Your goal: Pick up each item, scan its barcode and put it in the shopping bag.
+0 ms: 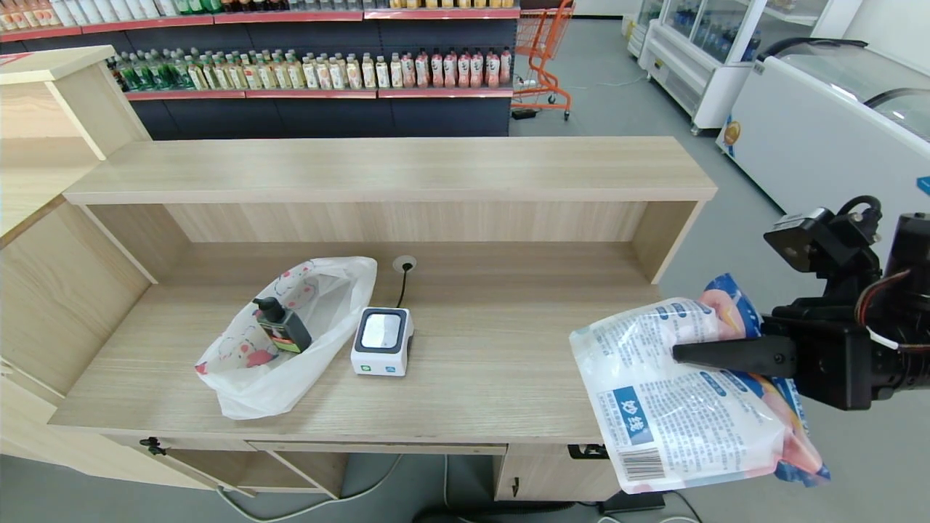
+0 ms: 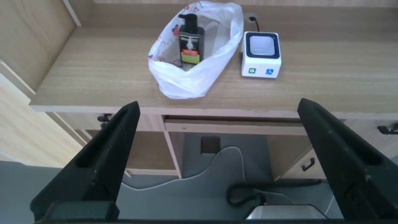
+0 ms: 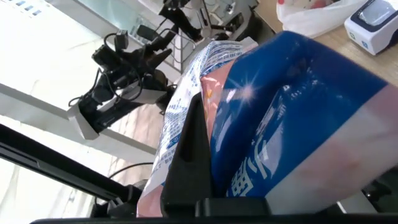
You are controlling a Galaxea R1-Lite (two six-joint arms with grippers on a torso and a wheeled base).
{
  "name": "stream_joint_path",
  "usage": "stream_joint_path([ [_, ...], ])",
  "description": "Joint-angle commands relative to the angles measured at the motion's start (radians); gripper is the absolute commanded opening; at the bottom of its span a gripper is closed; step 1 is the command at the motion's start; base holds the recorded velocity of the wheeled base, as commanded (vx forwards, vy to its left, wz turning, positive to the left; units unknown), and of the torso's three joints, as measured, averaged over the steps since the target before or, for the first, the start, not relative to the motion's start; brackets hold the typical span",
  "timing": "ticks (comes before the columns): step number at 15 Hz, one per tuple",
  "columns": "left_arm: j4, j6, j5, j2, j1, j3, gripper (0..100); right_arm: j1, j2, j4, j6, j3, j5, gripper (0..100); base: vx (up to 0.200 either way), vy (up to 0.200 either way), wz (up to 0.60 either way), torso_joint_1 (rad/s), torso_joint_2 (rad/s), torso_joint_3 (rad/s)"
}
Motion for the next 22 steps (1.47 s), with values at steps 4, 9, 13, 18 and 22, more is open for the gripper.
stream_joint_path([
  [4, 0.0, 0.0, 0.0, 0.0, 0.0, 0.0, 100, 0.002, 0.025, 0.0, -0.036, 0.005, 0.0, 0, 0.0, 0.0, 0.0, 0.0, 0.0, 0.0],
  [9, 0.0, 0.0, 0.0, 0.0, 0.0, 0.0, 100, -0.02, 0.014, -0.017, -0.054, -0.02, -0.014, 0, 0.0, 0.0, 0.0, 0.0, 0.0, 0.0],
  [13, 0.0, 0.0, 0.0, 0.0, 0.0, 0.0, 100, -0.165, -0.029, -0.022, -0.361, -0.064, -0.049, 0, 0.0, 0.0, 0.0, 0.0, 0.0, 0.0],
  [18, 0.0, 0.0, 0.0, 0.0, 0.0, 0.0, 100, -0.188, -0.006, -0.071, -0.634, 0.039, -0.202, 0, 0.0, 0.0, 0.0, 0.0, 0.0, 0.0],
  [22, 0.0, 0.0, 0.0, 0.0, 0.0, 0.0, 100, -0.141, 0.105, -0.339, -0.674, 0.101, -0.56, 0, 0.0, 0.0, 0.0, 0.0, 0.0, 0.0],
])
